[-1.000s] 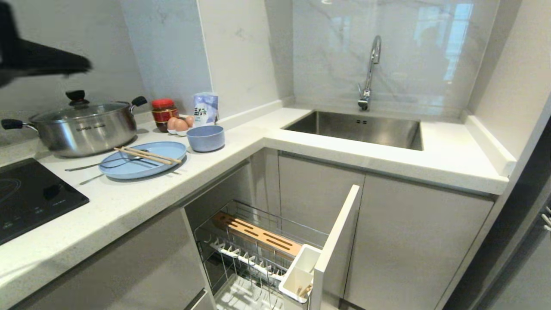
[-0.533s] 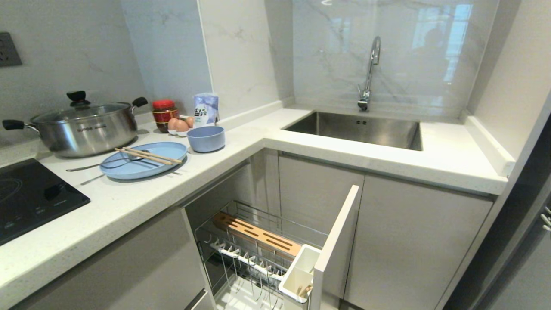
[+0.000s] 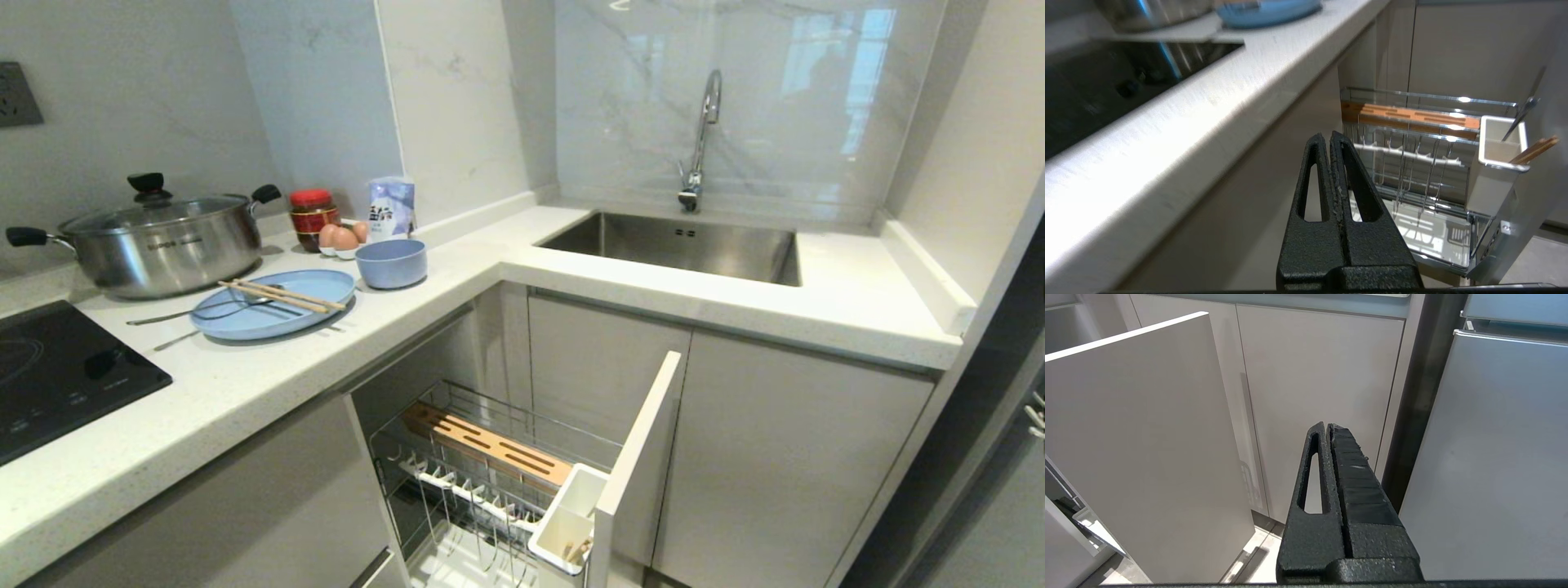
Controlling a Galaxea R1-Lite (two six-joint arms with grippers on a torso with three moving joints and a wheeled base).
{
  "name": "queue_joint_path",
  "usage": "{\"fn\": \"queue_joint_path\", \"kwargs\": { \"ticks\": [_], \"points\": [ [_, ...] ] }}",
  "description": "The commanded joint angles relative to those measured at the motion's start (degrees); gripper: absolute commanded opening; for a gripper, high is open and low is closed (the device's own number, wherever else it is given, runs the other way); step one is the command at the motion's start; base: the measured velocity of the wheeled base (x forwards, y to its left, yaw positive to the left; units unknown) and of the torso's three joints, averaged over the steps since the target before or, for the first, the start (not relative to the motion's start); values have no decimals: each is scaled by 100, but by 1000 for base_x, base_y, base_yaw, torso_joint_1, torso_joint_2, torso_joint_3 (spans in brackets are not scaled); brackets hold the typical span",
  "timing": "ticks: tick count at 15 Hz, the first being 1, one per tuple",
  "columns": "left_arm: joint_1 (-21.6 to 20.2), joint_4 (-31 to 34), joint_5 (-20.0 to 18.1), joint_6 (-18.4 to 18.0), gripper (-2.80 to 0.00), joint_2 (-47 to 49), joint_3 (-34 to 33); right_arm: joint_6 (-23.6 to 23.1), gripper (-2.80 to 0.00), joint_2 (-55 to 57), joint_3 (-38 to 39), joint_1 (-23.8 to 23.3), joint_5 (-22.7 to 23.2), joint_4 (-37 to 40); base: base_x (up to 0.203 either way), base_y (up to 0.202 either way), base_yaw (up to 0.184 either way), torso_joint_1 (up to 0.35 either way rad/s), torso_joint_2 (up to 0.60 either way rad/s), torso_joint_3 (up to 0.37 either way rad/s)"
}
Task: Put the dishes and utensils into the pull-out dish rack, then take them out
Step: Pick up the chopsticks and place it in the cupboard
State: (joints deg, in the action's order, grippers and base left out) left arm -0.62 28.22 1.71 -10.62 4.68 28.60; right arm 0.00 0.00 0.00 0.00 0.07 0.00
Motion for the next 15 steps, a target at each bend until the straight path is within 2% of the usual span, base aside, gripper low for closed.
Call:
{"fn": "queue_joint_path", "kwargs": {
  "ticks": [1, 3, 4, 5, 6, 8, 9, 15],
  "points": [
    [0, -569, 26, 54, -280, -463, -903, 0, -280, 0, 0, 0, 1, 0, 0, 0, 0, 0, 0, 0],
    [0, -1853, 78, 49, -280, -466, -2001, 0, -280, 0, 0, 0, 1, 0, 0, 0, 0, 0, 0, 0],
    [0, -2699, 102, 43, -280, -467, -2532, 0, -280, 0, 0, 0, 1, 0, 0, 0, 0, 0, 0, 0],
    [0, -3279, 100, 103, -280, -467, -2808, 0, -280, 0, 0, 0, 1, 0, 0, 0, 0, 0, 0, 0],
    [1, -3408, 40, 211, -280, -468, -2864, 0, -280, 0, 0, 0, 1, 0, 0, 0, 0, 0, 0, 0],
    [1, -2897, -347, 383, -280, -466, -2915, 0, -280, 0, 0, 0, 1, 0, 0, 0, 0, 0, 0, 0],
    [1, -2929, -356, 482, -280, -468, -2923, 0, -280, 0, 0, 0, 1, 0, 0, 0, 0, 0, 0, 0],
    [1, -2919, -378, 478, -280, -468, -2930, 0, -280, 0, 0, 0, 1, 0, 0, 0, 0, 0, 0, 0]
  ]
}}
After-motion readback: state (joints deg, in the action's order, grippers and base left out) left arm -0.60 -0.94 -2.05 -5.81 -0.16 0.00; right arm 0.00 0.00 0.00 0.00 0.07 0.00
